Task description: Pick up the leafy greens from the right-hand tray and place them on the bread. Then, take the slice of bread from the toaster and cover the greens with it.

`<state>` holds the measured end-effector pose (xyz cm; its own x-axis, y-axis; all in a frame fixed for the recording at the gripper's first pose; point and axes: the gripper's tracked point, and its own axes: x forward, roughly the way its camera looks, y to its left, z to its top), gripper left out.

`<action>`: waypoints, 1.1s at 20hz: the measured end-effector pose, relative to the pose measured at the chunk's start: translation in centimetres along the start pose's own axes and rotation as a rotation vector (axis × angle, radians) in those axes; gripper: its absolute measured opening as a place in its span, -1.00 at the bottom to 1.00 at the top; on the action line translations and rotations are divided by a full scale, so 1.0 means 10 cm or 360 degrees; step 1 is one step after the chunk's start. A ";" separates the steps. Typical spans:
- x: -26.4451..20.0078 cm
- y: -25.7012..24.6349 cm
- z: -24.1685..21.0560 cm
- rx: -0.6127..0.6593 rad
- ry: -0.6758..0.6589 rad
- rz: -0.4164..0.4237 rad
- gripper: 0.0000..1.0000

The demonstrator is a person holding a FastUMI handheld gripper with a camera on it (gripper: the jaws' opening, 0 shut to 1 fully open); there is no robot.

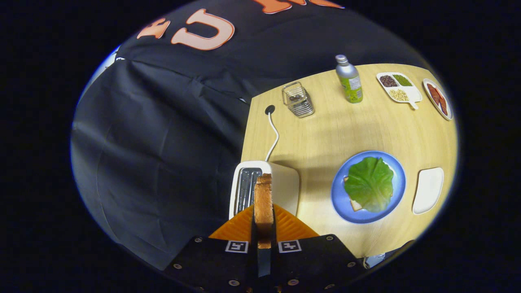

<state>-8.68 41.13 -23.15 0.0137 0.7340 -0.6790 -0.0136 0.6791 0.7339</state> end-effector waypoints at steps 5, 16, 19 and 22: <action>-0.09 -0.59 -0.02 0.0055 0.0011 -0.0039 -0.75; 0.15 -1.45 -0.07 0.0053 0.0087 -0.0013 -0.75; 0.29 -1.63 -0.01 0.0040 0.0085 0.0043 -0.75; 0.39 -1.93 -0.01 0.0058 0.0110 -0.0004 -0.75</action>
<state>-8.51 30.92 -40.00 -0.0556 0.7314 -0.6797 0.0229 0.6815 0.7314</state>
